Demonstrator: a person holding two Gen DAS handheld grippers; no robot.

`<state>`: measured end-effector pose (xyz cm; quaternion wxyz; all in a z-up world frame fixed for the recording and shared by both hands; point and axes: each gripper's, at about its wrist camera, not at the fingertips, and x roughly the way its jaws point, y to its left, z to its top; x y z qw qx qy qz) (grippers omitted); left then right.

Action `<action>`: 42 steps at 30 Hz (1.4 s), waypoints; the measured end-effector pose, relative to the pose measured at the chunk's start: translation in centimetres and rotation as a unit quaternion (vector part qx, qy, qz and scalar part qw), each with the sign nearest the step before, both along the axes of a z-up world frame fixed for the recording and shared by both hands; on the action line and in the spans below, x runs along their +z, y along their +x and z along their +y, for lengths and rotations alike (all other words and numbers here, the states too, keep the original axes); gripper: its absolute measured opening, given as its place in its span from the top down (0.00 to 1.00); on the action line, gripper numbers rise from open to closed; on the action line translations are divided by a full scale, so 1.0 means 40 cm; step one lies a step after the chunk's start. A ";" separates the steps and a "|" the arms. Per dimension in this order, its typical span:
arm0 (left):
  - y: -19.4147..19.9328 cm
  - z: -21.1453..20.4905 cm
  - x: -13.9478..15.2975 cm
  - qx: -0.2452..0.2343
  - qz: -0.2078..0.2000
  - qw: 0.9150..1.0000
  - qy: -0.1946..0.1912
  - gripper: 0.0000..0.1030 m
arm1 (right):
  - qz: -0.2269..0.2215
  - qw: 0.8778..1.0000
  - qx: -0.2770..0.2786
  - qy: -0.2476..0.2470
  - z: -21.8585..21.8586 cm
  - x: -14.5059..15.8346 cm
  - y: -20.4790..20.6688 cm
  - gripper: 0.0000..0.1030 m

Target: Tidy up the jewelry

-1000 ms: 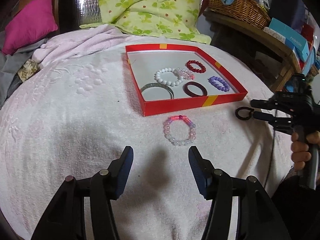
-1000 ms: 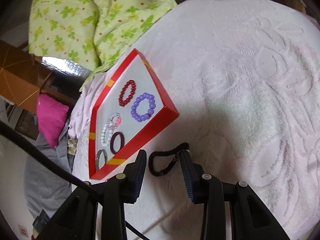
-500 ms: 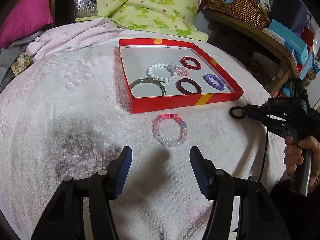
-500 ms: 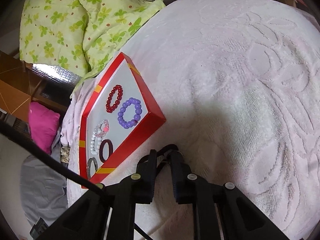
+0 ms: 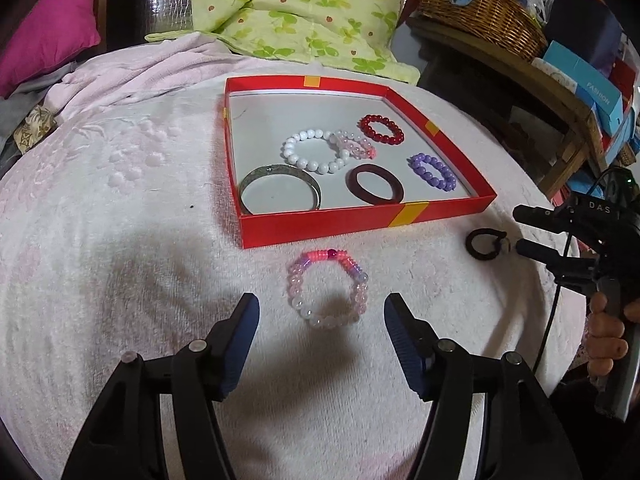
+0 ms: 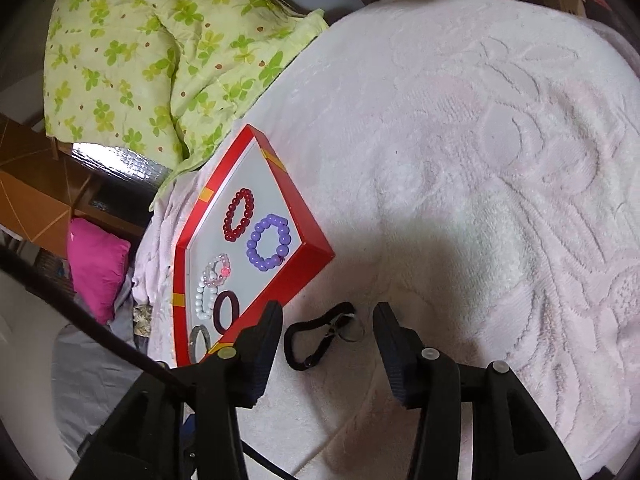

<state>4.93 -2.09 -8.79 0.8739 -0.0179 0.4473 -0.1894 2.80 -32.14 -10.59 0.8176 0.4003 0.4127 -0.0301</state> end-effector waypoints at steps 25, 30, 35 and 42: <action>-0.031 -0.017 -0.009 -0.035 -0.025 0.999 0.022 0.92 | -0.002 0.991 0.049 -0.128 0.088 0.004 0.027 0.82; -0.063 -0.007 0.013 -0.043 -0.040 0.998 0.019 0.92 | -0.032 0.993 0.048 -0.105 0.076 0.029 -0.003 0.82; -0.086 0.016 0.037 -0.036 -0.058 0.998 0.013 0.92 | -0.074 0.993 0.051 -0.079 0.064 0.062 -0.026 0.82; -0.080 0.036 0.049 -0.005 -0.078 0.997 0.022 0.92 | -0.112 0.989 0.071 -0.067 0.075 0.098 -0.036 0.82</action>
